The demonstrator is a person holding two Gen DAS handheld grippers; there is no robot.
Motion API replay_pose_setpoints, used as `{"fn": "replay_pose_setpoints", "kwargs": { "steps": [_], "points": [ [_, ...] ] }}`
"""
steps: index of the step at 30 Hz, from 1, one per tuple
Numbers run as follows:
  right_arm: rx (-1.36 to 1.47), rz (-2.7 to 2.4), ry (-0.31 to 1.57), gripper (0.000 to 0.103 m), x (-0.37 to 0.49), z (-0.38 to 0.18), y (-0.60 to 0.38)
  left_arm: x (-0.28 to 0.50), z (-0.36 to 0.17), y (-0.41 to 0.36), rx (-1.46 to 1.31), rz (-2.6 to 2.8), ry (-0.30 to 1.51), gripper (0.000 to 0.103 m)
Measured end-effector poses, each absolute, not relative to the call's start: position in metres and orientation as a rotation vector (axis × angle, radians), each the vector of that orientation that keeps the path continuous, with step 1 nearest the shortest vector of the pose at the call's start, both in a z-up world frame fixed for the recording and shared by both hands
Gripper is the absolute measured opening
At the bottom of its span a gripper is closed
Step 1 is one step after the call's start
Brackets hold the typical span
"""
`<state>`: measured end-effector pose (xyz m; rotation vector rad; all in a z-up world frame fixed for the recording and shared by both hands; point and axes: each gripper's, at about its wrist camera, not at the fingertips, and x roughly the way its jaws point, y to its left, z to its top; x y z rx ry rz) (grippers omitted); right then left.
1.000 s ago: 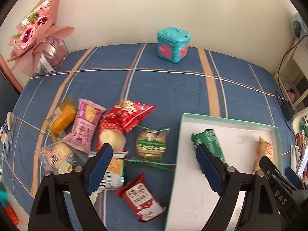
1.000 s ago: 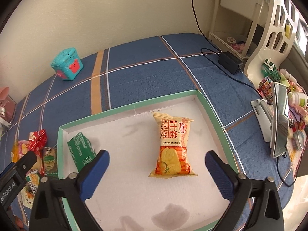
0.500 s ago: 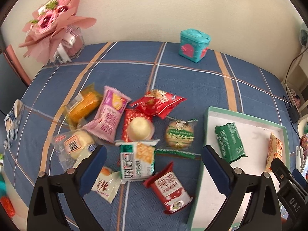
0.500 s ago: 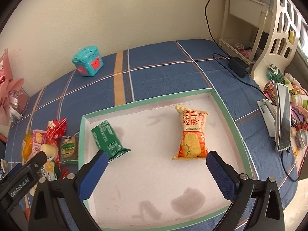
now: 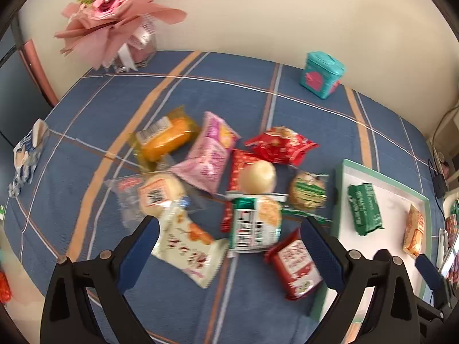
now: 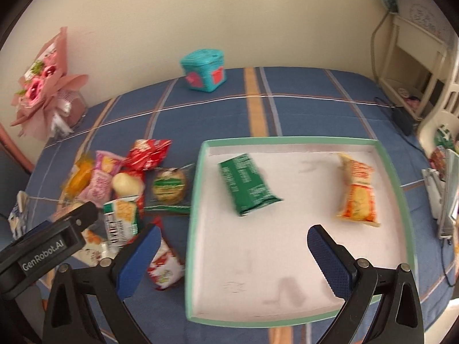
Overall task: Organize snacks
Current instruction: 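Move both open grippers back toward the snack pile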
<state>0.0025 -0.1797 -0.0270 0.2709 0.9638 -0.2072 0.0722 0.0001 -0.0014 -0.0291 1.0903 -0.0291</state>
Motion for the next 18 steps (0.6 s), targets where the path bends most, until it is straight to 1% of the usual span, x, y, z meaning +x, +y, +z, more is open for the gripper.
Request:
{"fn": "replay_pose_setpoints", "kwargs": {
  "steps": [6, 10, 18],
  "points": [
    [0.283, -0.118, 1.002, 0.103, 0.017, -0.038, -0.149, 0.077, -0.004, 0.044, -0.139, 0.045, 1.11, 0.099],
    [0.265, -0.069, 1.02, 0.103, 0.024, -0.043, -0.133, 0.079, -0.006, 0.065, -0.158, 0.083, 1.113, 0.099],
    [0.199, -0.009, 1.047, 0.102, 0.033, -0.051, -0.111, 0.086, -0.031, 0.075, -0.233, 0.078, 1.203, 0.099]
  ]
}}
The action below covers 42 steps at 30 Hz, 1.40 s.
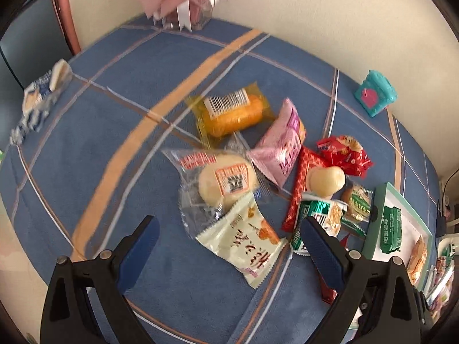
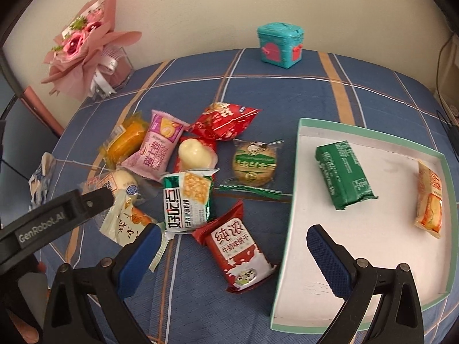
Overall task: Organize snacks
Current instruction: 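Move both open grippers back toward the snack pile, then grasp the cream pastry bag with left gripper while right grasps red milk biscuit pack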
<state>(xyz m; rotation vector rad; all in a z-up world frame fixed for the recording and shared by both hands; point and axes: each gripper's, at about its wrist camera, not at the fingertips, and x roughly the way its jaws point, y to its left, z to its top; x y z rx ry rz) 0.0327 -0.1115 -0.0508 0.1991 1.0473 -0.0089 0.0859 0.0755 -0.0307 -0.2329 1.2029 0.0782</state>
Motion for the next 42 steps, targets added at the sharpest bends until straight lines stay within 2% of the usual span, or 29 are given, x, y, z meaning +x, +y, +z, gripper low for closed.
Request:
{"fn": "replay_pose_setpoints", "kwargs": {
  "steps": [7, 10, 13, 17, 19, 23, 32, 38, 42],
  "points": [
    [0.182, 0.004, 1.117, 0.08, 0.04, -0.068, -0.105, 0.091, -0.049, 0.071, -0.249, 0.09, 1.263, 0.097],
    [0.172, -0.006, 1.151, 0.071, 0.043, -0.077, -0.105, 0.092, -0.059, 0.069, -0.256, 0.092, 1.296, 0.089],
    [0.162, -0.011, 1.18, 0.068, 0.045, -0.086, -0.105, 0.094, -0.067, 0.068, -0.262, 0.102, 1.318, 0.087],
    [0.133, -0.012, 1.195, 0.058, 0.045, -0.091, -0.104, 0.095, -0.076, 0.067, -0.267, 0.112, 1.339, 0.086],
    [0.132, -0.009, 1.209, 0.057, 0.046, -0.096, -0.101, 0.096, -0.079, 0.066, -0.269, 0.113, 1.345, 0.08],
    [0.117, -0.016, 1.239, 0.048, 0.046, -0.105, -0.1, 0.1, -0.086, 0.063, -0.27, 0.117, 1.347, 0.074],
    [0.071, -0.029, 1.244, 0.045, 0.041, -0.113, -0.094, 0.103, -0.092, 0.056, -0.28, 0.119, 1.344, 0.071],
    [0.073, -0.034, 1.254, 0.043, 0.04, -0.114, -0.091, 0.096, -0.088, 0.055, -0.296, 0.098, 1.334, 0.054],
    [0.082, -0.033, 1.26, 0.043, 0.043, -0.107, -0.1, 0.093, -0.082, 0.06, -0.291, 0.114, 1.313, 0.037]
  ]
}}
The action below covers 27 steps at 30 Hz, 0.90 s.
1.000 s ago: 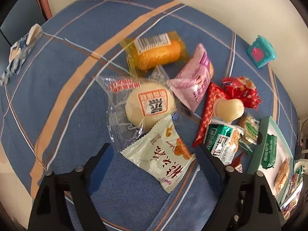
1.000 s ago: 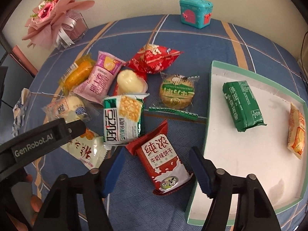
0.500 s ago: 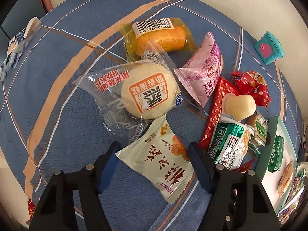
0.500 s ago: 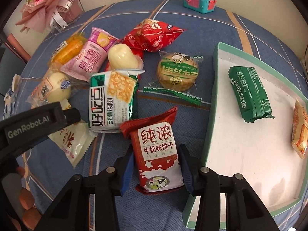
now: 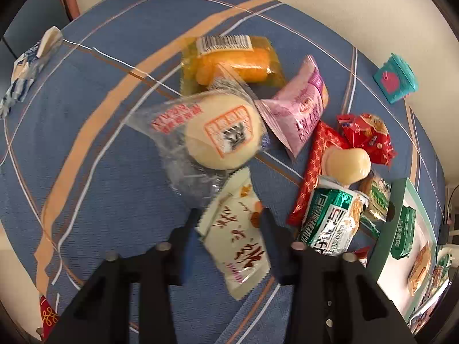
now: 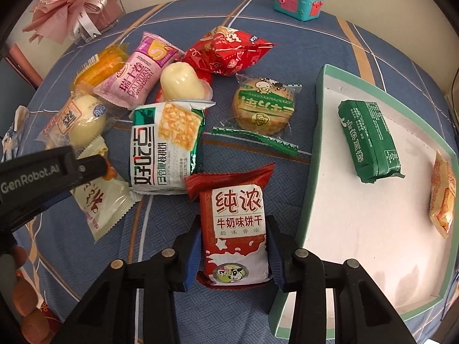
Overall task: Organize snacks
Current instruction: 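Grasp the cream pastry bag with left gripper while right grasps red milk biscuit pack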
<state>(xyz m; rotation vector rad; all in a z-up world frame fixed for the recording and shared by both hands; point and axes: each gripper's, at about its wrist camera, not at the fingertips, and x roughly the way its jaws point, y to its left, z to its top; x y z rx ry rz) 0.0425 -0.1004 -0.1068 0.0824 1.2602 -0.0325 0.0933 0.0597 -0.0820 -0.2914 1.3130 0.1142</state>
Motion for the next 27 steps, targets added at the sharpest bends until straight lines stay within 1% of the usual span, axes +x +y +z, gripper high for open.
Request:
{"fn": "replay_pose_setpoints", "kwargs": {
  "steps": [1, 8, 13, 15, 19, 22, 27],
  "points": [
    [0.081, -0.031, 1.262, 0.043, 0.042, -0.103, -0.105, 0.092, -0.081, 0.062, -0.294, 0.118, 1.311, 0.034],
    [0.075, -0.027, 1.265, 0.043, 0.042, -0.106, -0.104, 0.097, -0.083, 0.073, -0.326, 0.134, 1.306, 0.033],
    [0.074, -0.025, 1.267, 0.043, 0.041, -0.107, -0.104, 0.101, -0.086, 0.076, -0.366, 0.126, 1.306, 0.044],
    [0.075, -0.025, 1.267, 0.043, 0.041, -0.107, -0.104, 0.105, -0.088, 0.071, -0.34, 0.119, 1.304, 0.046],
    [0.074, -0.021, 1.269, 0.043, 0.041, -0.108, -0.104, 0.109, -0.088, 0.061, -0.301, 0.108, 1.308, 0.055],
    [0.072, -0.021, 1.272, 0.043, 0.042, -0.109, -0.104, 0.113, -0.09, 0.054, -0.278, 0.099, 1.319, 0.058],
    [0.072, -0.018, 1.274, 0.043, 0.042, -0.108, -0.104, 0.117, -0.096, 0.048, -0.233, 0.098, 1.332, 0.059]
  ]
}}
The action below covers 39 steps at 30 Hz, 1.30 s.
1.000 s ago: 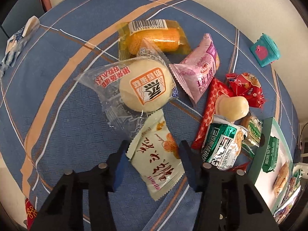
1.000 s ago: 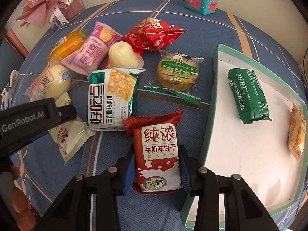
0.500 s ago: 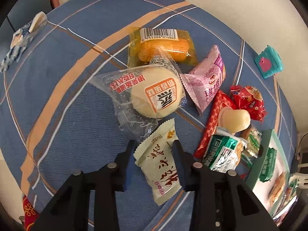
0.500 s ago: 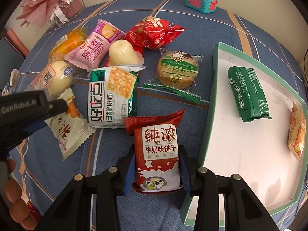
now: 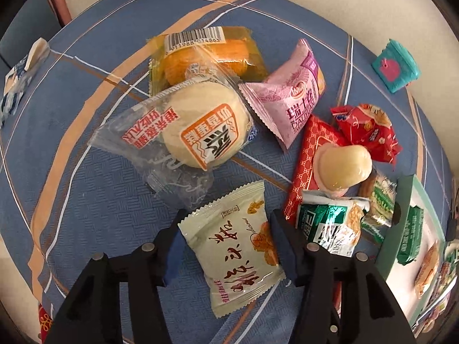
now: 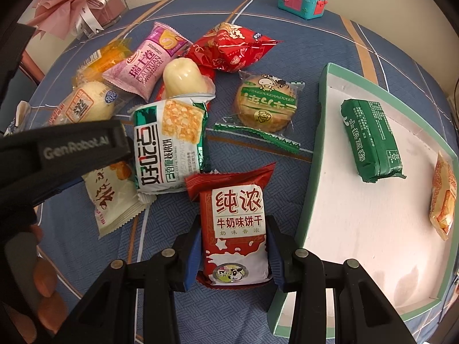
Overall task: Organize snacks
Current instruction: 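Grasp the cream pastry bag with left gripper while right grasps red milk biscuit pack, then carry both packs into the white tray and open both grippers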
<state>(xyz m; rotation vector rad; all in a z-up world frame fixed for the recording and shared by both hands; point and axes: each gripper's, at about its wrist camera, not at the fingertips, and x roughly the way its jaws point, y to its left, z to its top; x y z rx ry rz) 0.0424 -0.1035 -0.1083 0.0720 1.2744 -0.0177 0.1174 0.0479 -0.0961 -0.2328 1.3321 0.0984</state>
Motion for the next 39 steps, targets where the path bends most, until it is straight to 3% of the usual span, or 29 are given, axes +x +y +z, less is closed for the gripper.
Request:
{"fn": "replay_pose_setpoints", "kwargs": {
  "steps": [7, 27, 39],
  "points": [
    [0.082, -0.01, 1.28, 0.043, 0.04, -0.107, -0.105, 0.12, -0.093, 0.038, -0.2, 0.101, 1.353, 0.051],
    [0.226, -0.042, 1.143, 0.043, 0.016, -0.047, -0.148, 0.081, -0.017, 0.042, -0.293, 0.024, 1.187, 0.05],
    [0.392, -0.39, 1.172, 0.043, -0.016, -0.059, -0.264, 0.068, -0.004, -0.049, -0.109, -0.159, 1.154, 0.05]
  ]
}}
